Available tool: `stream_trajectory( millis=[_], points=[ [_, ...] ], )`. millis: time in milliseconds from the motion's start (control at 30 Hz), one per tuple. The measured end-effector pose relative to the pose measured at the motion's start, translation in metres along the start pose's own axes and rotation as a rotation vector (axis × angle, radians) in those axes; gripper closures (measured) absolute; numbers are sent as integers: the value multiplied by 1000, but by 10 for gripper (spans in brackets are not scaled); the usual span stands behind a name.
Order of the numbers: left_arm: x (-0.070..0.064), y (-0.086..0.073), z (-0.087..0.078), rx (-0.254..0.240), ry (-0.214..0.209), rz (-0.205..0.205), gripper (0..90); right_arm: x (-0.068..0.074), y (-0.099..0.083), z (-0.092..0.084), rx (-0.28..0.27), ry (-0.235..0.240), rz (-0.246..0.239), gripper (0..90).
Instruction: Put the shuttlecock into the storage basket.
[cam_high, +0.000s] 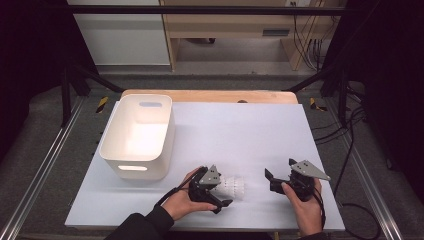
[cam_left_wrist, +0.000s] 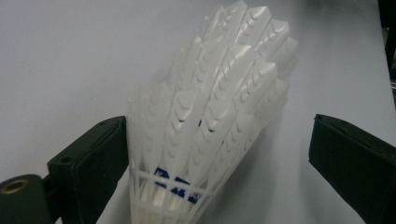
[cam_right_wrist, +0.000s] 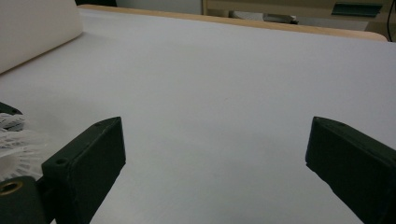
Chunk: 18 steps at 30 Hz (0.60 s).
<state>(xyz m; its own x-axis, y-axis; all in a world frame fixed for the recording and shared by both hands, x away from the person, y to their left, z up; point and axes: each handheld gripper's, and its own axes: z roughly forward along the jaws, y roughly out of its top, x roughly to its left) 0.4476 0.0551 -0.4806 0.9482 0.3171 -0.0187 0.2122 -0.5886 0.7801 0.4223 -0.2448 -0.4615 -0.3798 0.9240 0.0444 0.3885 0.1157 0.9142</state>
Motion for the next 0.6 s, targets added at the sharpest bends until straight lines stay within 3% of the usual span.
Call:
stream_trajectory(
  millis=[600],
  points=[
    [2, 7, 14, 17, 0, 5, 62, -1, -1, 0, 1, 3, -1, 51]
  ],
)
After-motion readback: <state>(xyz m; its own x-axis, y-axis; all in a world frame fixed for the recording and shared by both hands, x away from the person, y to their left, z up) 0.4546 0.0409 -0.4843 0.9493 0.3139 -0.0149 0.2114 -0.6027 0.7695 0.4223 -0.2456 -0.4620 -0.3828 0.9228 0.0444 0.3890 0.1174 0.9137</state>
